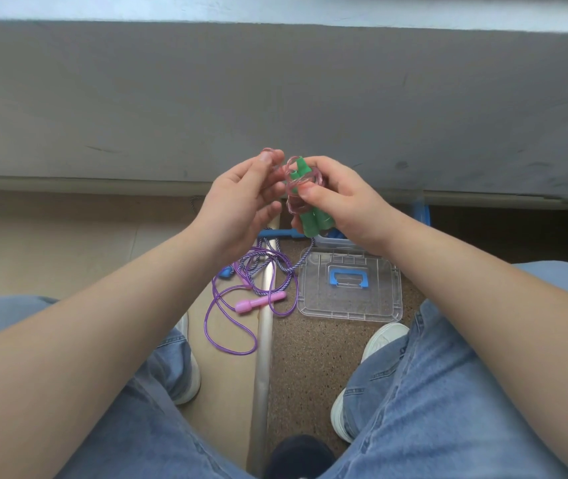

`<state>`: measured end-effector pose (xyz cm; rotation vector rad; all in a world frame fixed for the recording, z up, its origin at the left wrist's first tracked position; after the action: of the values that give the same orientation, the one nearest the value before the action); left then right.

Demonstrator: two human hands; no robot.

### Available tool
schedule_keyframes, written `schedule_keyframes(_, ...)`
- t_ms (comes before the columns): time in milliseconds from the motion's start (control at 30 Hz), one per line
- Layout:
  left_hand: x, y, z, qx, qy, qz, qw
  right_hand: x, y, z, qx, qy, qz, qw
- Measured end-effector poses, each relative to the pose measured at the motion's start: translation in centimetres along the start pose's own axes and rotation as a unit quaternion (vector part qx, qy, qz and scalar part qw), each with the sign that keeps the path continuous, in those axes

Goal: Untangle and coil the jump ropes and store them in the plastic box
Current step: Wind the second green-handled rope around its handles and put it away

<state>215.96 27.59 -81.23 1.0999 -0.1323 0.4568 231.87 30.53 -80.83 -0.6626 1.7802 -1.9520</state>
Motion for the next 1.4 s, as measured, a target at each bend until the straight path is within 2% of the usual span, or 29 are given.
schedule_keyframes(167, -0.2, -0.3, -0.1, -0.007, -0.001, 0.102, 0.995, 0.0, 0.3, -0.1, -0.002, -0.007, 0.004, 1.000)
schedule_keyframes(300, 0.1, 0.1, 0.2, 0.000, -0.063, 0.122, 0.991, -0.5, 0.0, -0.4, 0.014, 0.003, -0.055, 0.998)
schedule_keyframes(533, 0.0, 0.6, 0.5, 0.067, -0.070, -0.005, 0.995, -0.9, -0.2, -0.4, 0.032, -0.035, -0.098, 0.994)
schedule_keyframes(667, 0.0, 0.7, 0.3, 0.127, -0.014, -0.151, 0.980, -0.8, 0.0, -0.3, 0.032, -0.041, -0.082, 0.995)
schedule_keyframes(767, -0.2, 0.6, 0.3, 0.185, 0.031, -0.250, 0.950, -0.4, 0.3, -0.2, 0.013, -0.033, -0.067, 0.997)
schedule_keyframes(867, -0.5, 0.5, 0.1, 0.258, 0.068, -0.342, 0.901, -0.3, 0.4, -0.2, -0.005, -0.020, -0.068, 0.997)
schedule_keyframes(1000, -0.5, -0.1, 0.5, 0.323, 0.096, -0.407, 0.849, -0.3, 0.4, -0.4, -0.009, 0.003, -0.078, 0.997)
schedule_keyframes(1167, -0.8, -0.2, 0.4, 0.362, 0.105, -0.462, 0.803, -0.2, 0.7, -0.4, -0.012, -0.002, -0.027, 1.000)
schedule_keyframes(1233, -0.6, -0.2, 0.5, 0.359, 0.105, -0.461, 0.804, -0.3, 0.6, -0.5, -0.005, -0.003, -0.029, 1.000)
schedule_keyframes(1400, -0.6, -0.1, 0.6, 0.315, 0.107, -0.423, 0.843, -0.2, 1.0, -0.4, 0.027, -0.029, -0.012, 0.999)
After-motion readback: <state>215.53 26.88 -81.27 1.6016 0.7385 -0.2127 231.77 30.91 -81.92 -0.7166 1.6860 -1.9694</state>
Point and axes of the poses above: each hand's wrist, its own z-axis away from the middle knuckle, its own x-axis out of the palm, y = z × x, the point moved 1 cm from there along -z, towards the middle knuckle, and after that the axes turned 3 degrees about -x, right-handed, at the moved point
